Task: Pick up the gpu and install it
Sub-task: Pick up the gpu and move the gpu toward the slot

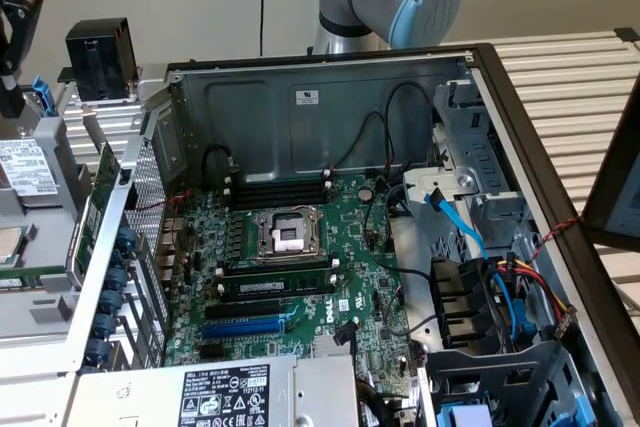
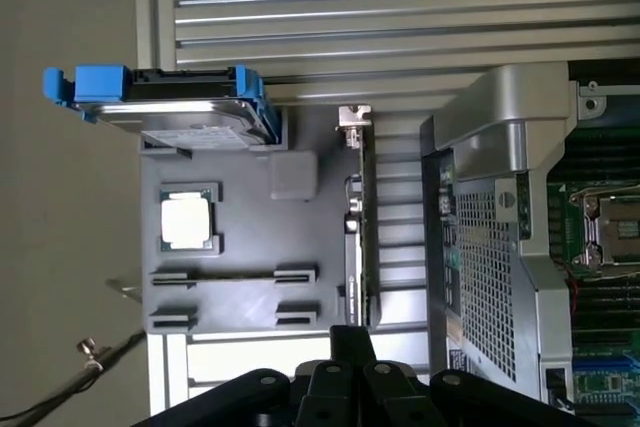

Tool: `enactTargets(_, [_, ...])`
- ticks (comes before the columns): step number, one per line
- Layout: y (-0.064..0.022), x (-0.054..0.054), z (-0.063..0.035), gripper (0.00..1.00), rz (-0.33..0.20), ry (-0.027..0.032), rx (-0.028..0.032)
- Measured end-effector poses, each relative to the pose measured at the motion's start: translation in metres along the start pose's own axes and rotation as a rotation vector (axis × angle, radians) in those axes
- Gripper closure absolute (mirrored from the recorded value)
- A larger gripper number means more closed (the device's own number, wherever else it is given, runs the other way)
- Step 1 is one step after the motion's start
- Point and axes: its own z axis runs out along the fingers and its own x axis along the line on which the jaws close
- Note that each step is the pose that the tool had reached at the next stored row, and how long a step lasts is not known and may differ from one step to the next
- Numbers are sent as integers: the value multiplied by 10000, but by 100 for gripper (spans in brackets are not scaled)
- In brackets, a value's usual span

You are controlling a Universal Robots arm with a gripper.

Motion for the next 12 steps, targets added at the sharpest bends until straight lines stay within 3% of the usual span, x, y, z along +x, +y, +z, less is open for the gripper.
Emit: enactTargets(12, [3,39,13,89,-12,19,0])
